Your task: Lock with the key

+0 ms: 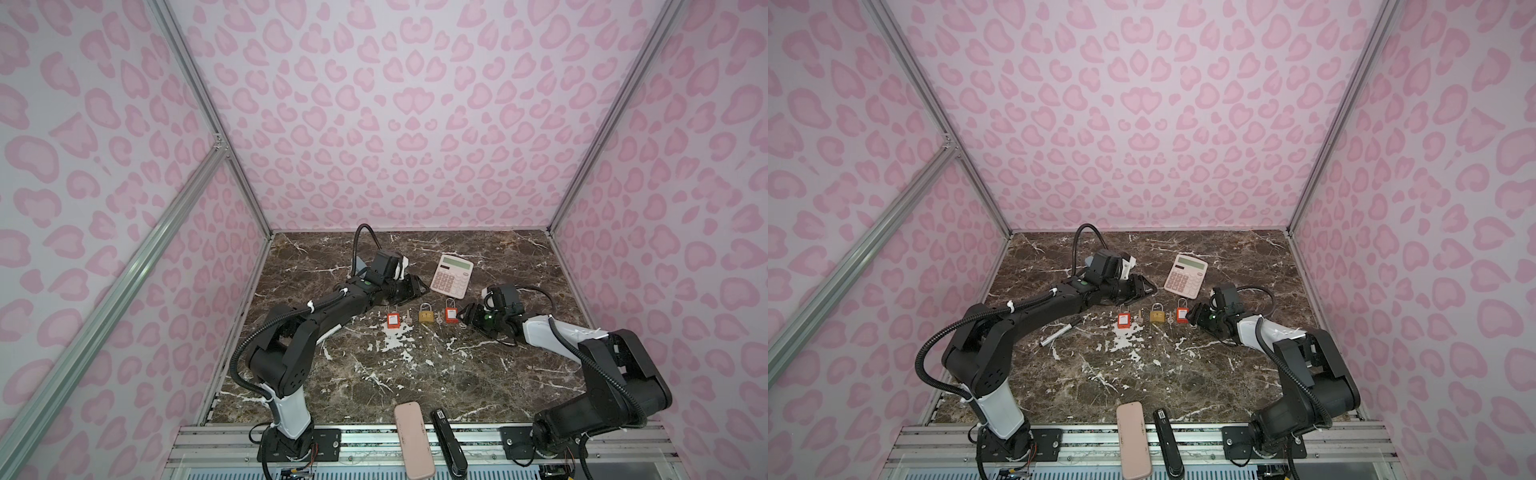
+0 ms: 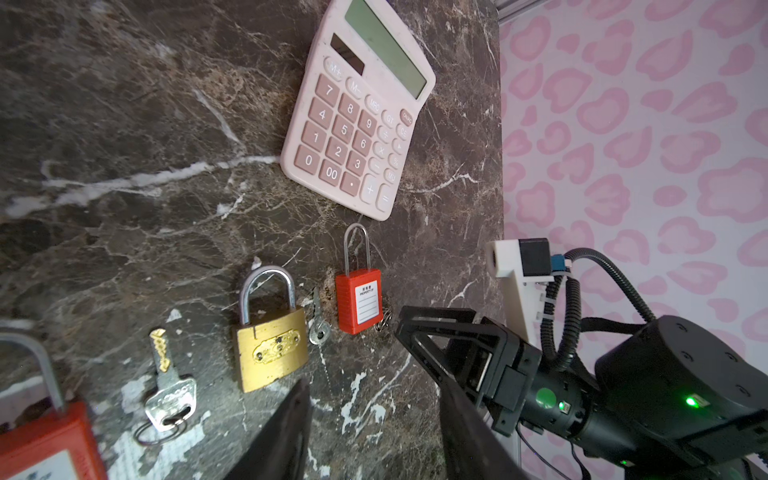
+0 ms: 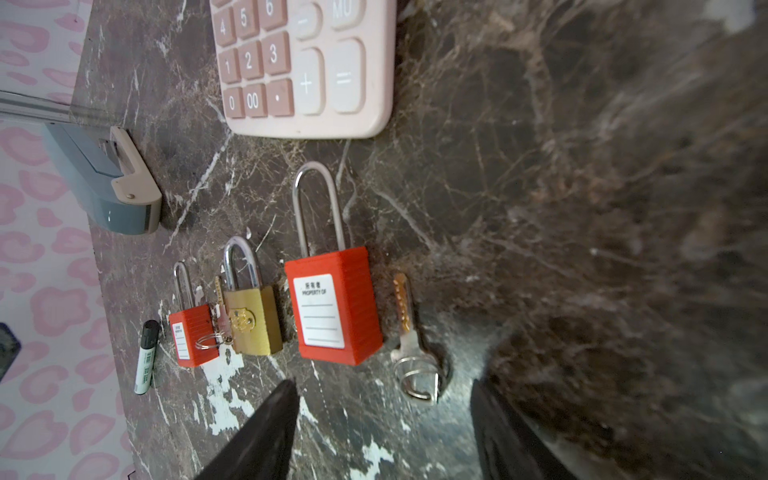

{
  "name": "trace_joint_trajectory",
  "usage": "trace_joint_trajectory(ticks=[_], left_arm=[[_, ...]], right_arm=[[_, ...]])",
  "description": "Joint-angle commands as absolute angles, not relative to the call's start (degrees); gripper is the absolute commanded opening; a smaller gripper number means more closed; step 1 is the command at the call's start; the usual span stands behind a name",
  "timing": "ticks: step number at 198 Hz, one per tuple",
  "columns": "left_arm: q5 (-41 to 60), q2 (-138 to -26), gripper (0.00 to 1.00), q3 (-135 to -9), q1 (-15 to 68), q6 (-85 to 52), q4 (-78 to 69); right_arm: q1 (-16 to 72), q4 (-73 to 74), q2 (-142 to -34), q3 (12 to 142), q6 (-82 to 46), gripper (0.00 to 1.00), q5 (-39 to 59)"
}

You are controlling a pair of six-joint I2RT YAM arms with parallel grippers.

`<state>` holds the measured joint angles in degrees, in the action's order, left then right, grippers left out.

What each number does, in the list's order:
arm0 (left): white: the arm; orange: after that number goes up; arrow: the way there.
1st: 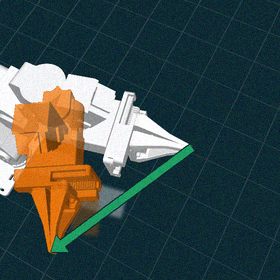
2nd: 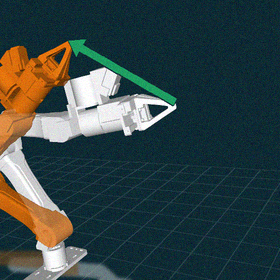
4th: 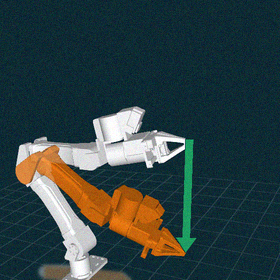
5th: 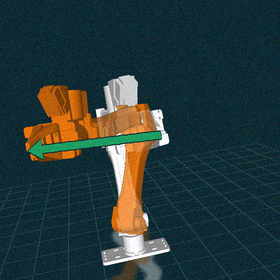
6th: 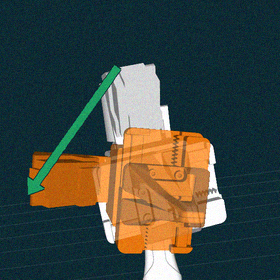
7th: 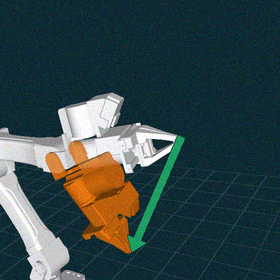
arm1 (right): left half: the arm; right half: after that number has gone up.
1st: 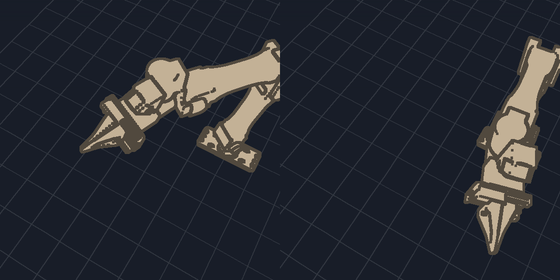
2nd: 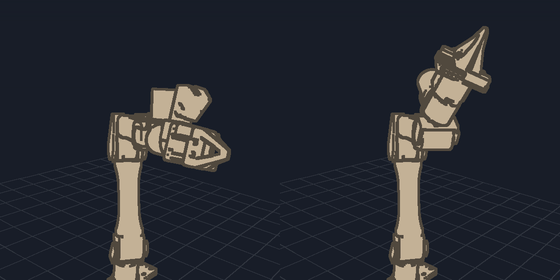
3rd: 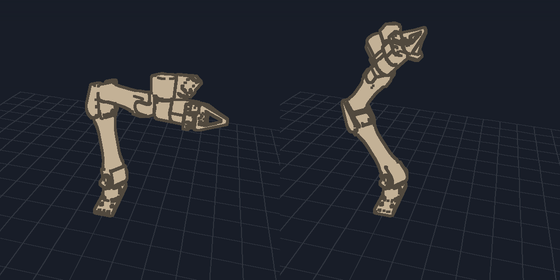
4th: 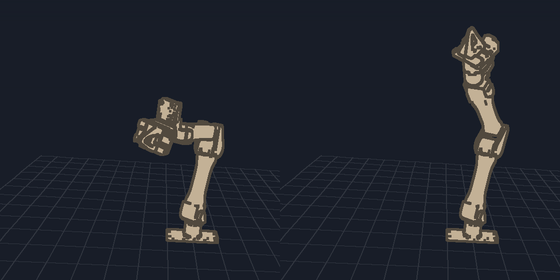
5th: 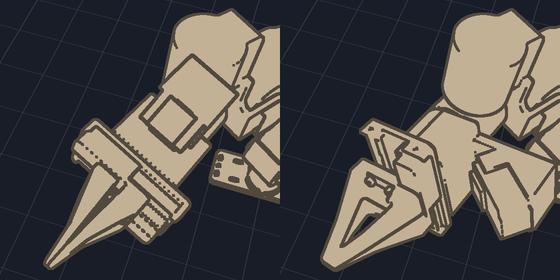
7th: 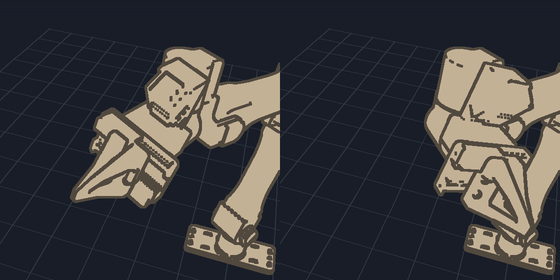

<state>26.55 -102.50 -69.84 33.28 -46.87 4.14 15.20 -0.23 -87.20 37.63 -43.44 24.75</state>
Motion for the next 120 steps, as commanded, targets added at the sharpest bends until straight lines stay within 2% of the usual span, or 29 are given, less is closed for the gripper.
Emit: trace_joint_trajectory(ticks=[1, 64, 120], left_arm=[[26.2, -101.6, 0.52, -69.9, 33.2, -46.5, 2.7], [26.5, -101.8, 0.52, -69.7, 33.2, -46.9, 2.2], [26.5, -101.9, 0.52, -70.0, 33.2, -46.8, 2.6]], right_arm=[[14.6, 2.2, -87.6, 36.2, -46.2, 0.68, 28.0], [14.6, 9.5, -85.4, 31.0, -51.1, 0.67, 34.7], [14.4, 13.0, -87.3, 30.5, -53.5, 0.66, 35.9]])
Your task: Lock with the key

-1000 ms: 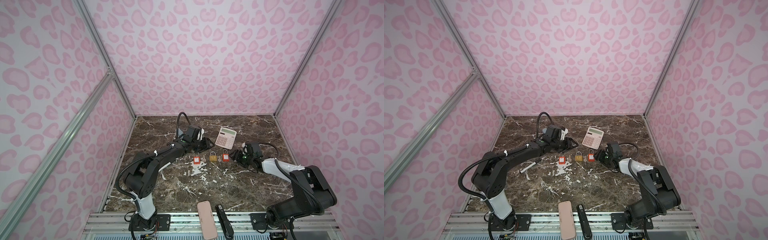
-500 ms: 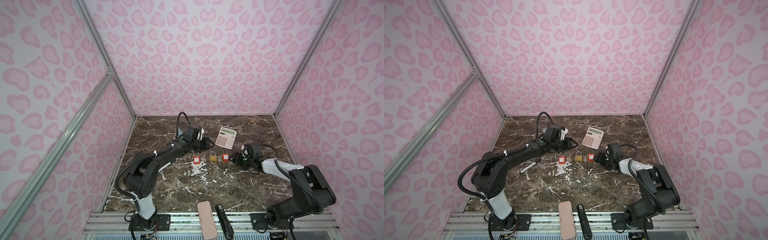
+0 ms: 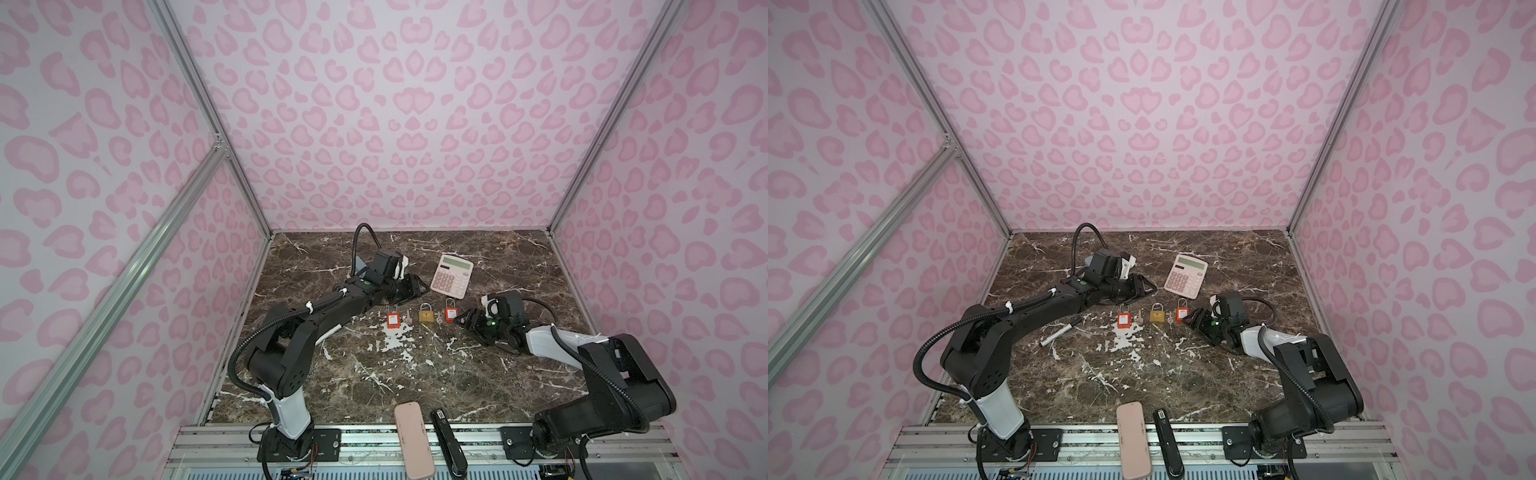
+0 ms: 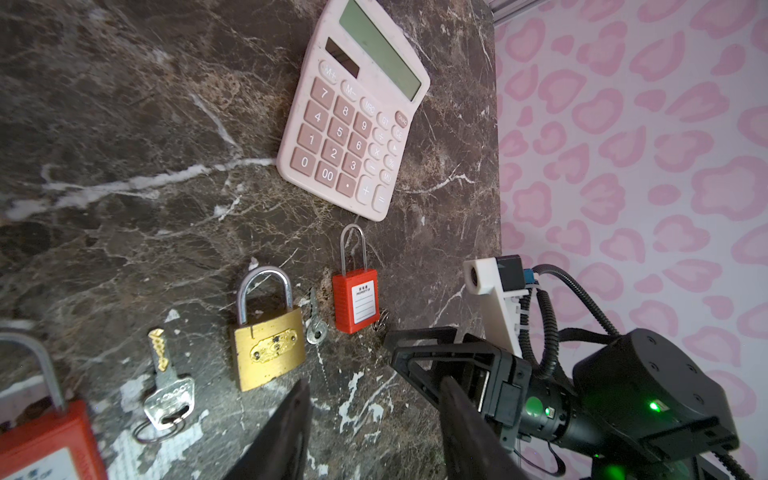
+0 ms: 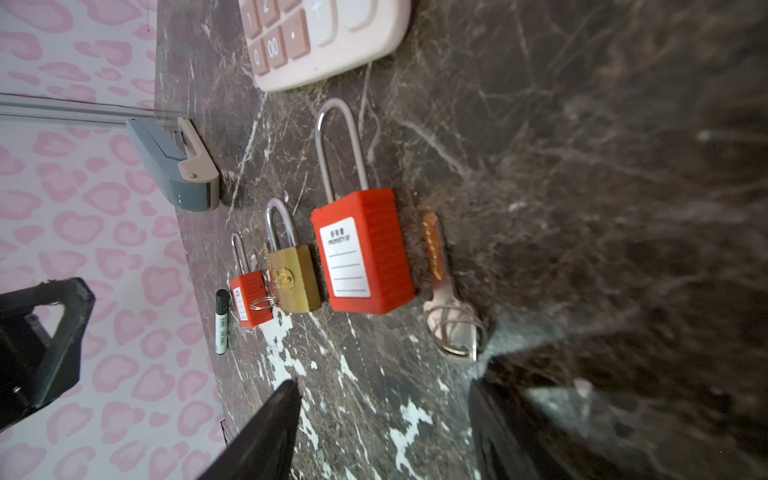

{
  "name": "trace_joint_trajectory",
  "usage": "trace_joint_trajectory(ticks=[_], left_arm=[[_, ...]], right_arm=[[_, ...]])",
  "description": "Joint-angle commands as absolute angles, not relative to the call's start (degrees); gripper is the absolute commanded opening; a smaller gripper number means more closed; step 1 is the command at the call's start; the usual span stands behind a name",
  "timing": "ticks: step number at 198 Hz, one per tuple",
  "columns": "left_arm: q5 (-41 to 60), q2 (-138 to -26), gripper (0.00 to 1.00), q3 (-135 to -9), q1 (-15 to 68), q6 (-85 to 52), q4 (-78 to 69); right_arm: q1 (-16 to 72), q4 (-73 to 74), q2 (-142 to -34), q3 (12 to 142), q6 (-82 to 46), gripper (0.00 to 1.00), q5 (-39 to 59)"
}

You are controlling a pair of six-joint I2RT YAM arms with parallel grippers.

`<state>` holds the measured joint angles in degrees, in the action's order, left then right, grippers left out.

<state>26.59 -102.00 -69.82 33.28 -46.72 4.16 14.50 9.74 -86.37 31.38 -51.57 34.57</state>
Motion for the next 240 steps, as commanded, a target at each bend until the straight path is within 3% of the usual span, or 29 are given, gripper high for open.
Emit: trace_joint_trajectory(ticks=[1, 153, 166, 171, 177, 225, 240], left_arm=[[26.5, -101.9, 0.52, -70.0, 33.2, -46.8, 2.6], [27.0, -101.4, 0.52, -70.2, 32.5, -46.8, 2.4], [26.8, -100.6, 0.6, -70.4, 31.9, -46.2, 3.0], [26.6, -100.2, 0.82, -70.3, 31.5, -46.1, 3.1], [26.4, -99.8, 1.0, -70.1, 30.9, -46.2, 3.3], [22.5, -93.2, 0.97, -67.4, 24.7, -43.8, 3.9], [15.7, -87.5, 0.97, -64.3, 23.1, -41.3, 3.1]], right_arm=[[14.4, 13.2, -87.3, 30.3, -53.6, 0.66, 35.9], [11.3, 20.4, -92.0, 31.0, -55.3, 0.64, 38.7], [10.8, 18.4, -90.4, 30.8, -54.0, 0.64, 38.9], [10.4, 17.2, -89.6, 30.8, -53.5, 0.64, 38.9], [9.9, 16.1, -88.6, 30.7, -52.8, 0.65, 38.8], [3.6, 0.0, -75.4, 35.4, -44.2, 0.76, 34.7], [2.4, -5.6, -71.5, 37.4, -39.2, 0.95, 28.0]])
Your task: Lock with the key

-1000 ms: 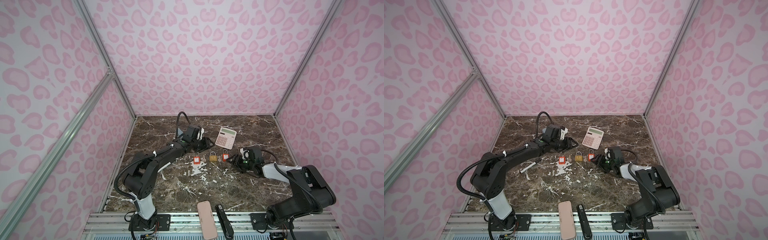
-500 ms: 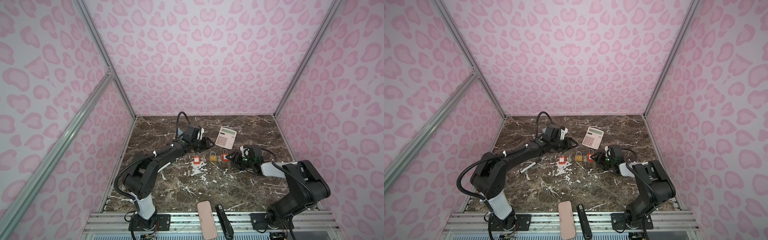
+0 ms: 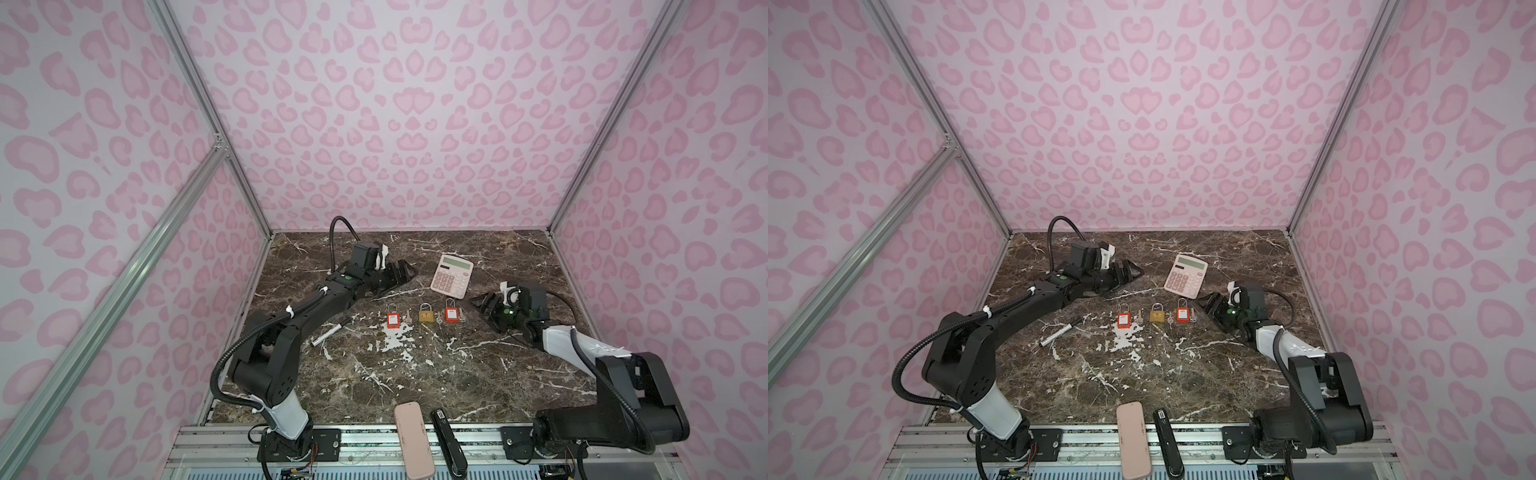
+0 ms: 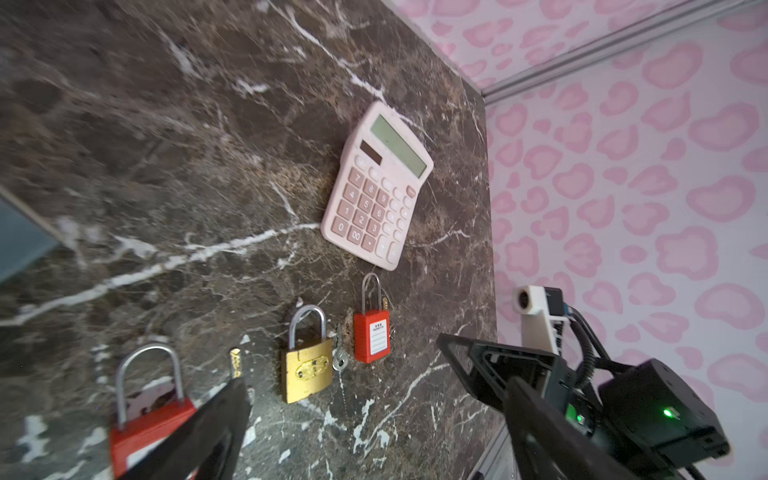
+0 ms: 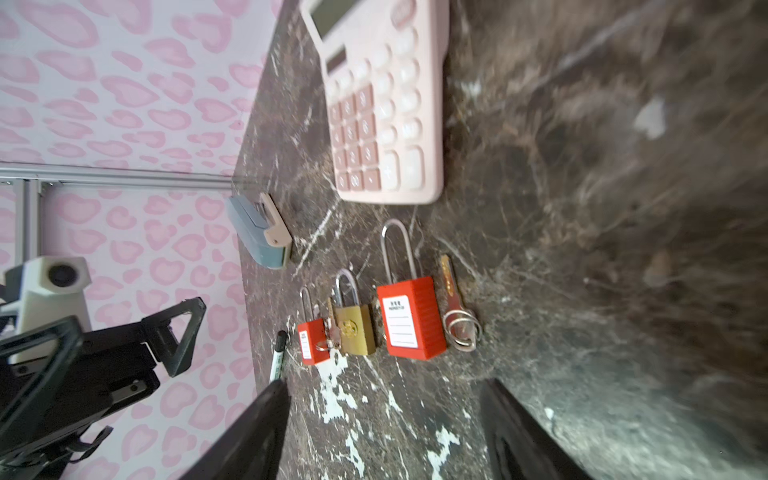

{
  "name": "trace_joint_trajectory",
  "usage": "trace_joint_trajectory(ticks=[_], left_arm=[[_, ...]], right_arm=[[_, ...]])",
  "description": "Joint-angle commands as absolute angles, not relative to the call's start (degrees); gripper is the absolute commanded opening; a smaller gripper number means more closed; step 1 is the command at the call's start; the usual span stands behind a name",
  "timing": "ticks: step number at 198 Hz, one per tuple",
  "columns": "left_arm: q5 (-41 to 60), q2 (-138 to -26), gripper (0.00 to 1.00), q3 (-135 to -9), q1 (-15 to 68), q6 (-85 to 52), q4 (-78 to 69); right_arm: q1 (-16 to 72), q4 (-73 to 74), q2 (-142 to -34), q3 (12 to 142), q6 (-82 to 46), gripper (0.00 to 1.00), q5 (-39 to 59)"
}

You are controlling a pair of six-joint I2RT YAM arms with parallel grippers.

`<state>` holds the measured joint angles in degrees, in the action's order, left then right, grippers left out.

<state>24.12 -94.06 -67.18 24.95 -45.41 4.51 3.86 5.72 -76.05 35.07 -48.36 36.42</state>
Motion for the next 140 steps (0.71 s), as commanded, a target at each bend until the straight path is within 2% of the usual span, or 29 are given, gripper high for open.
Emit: trace_joint_trajectory(ticks=[1, 21, 42, 52, 85, 140], left_arm=[[15.0, -87.0, 0.97, -64.1, 23.0, -41.0, 3.1], [-2.2, -76.6, 0.97, -59.0, 22.3, -34.6, 2.7], [-28.7, -65.7, 0.97, -52.5, 21.2, -24.1, -0.6], [-34.6, -61.9, 0.97, -48.7, 18.5, -17.0, -6.8], [-30.7, -58.1, 0.97, -46.4, 5.8, -12.7, -5.3], [-24.5, -56.9, 0.97, -31.1, 2.2, -10.9, -19.8]], right_arm=[[2.3, -5.8, -71.3, 37.4, -39.0, 0.97, 27.5], [0.6, -5.1, -67.0, 36.6, -35.9, 0.99, 20.0], [0.1, -1.5, -63.2, 36.6, -30.8, 0.99, 15.8], [0.1, 0.0, -61.7, 36.9, -28.2, 0.99, 14.0], [0.2, 9.0, -58.5, 34.0, -20.8, 0.99, 8.9], [0.3, 19.4, -59.8, 29.2, -9.8, 0.99, -5.2]])
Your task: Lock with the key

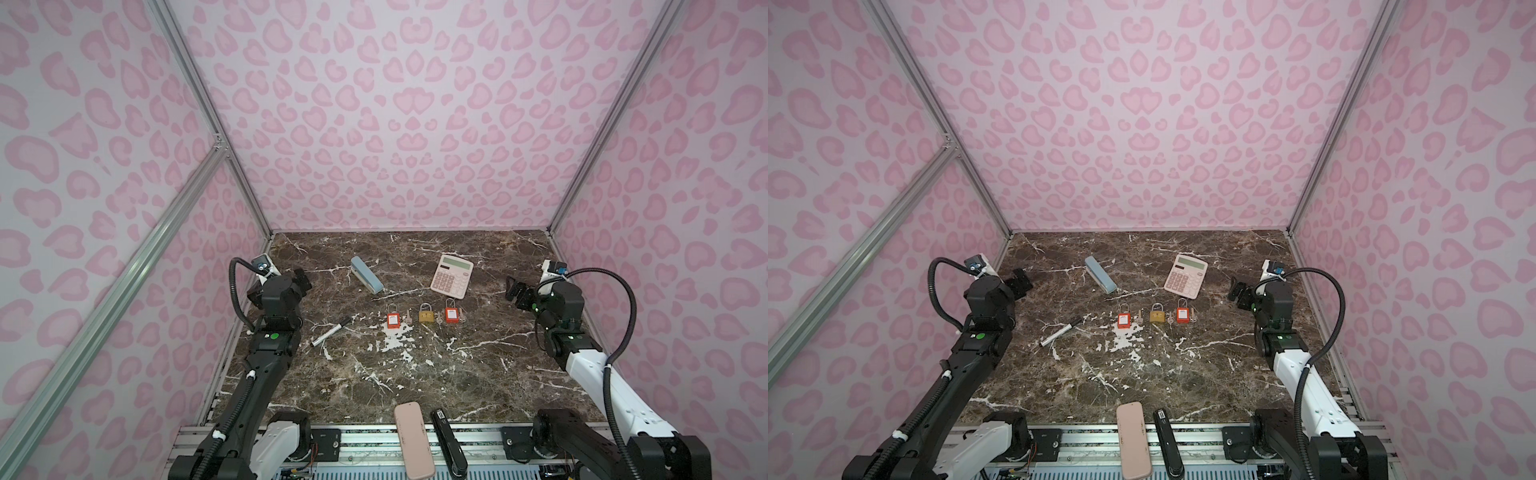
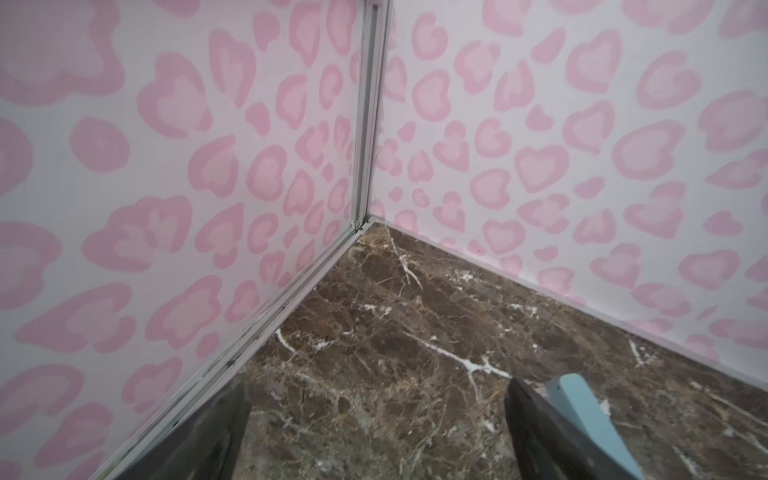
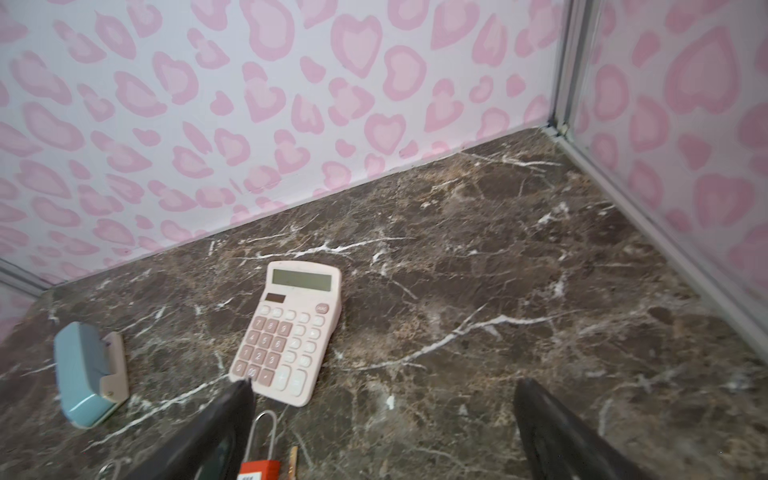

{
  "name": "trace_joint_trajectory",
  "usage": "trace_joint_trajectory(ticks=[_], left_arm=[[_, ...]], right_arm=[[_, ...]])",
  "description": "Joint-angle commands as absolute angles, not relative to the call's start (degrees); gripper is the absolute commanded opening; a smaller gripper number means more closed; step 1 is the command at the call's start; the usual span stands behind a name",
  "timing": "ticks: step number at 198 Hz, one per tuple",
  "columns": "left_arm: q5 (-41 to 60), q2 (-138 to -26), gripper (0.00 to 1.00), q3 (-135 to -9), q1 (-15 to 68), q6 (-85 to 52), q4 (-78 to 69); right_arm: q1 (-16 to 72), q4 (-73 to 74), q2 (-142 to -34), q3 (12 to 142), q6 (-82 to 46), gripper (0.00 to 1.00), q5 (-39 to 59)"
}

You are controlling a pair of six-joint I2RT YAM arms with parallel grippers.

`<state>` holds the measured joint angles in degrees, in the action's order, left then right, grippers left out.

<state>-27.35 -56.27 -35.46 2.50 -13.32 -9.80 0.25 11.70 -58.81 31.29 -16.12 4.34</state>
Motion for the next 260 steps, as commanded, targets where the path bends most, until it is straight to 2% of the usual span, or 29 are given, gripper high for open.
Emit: trace_joint_trajectory(ticks=[1, 38, 94, 157, 183, 260], left_arm=[[-24.4, -57.0, 0.97, -30.8, 2.2, -10.8, -20.0], [-19.7, -62.6, 0.97, -21.9, 2.2, -9.7, -33.1], [-18.0, -70.5, 0.97, -12.5, 2.2, -6.5, -53.7], [-13.2, -84.1, 0.97, -13.8, 1.8, -3.0, -65.6], [-10.8, -84.3, 0.98, -18.5, 1.1, -3.1, -56.5], [-9.8, -84.2, 0.98, -18.5, 0.0, -3.8, -56.5]], right_arm=[[0.3, 19.7, -59.9, 29.1, -9.8, 0.99, -5.5], [-0.5, 26.6, -64.6, 26.4, -4.1, 0.99, -9.4], [-4.6, 35.5, -70.7, 24.0, -4.9, 0.99, -7.1], [-6.2, 41.0, -75.3, 25.0, -4.6, 0.99, -5.2], [-6.3, 41.0, -76.0, 25.5, -4.0, 0.99, -4.9], [-6.2, 37.0, -74.1, 25.3, -4.1, 0.99, -2.3]])
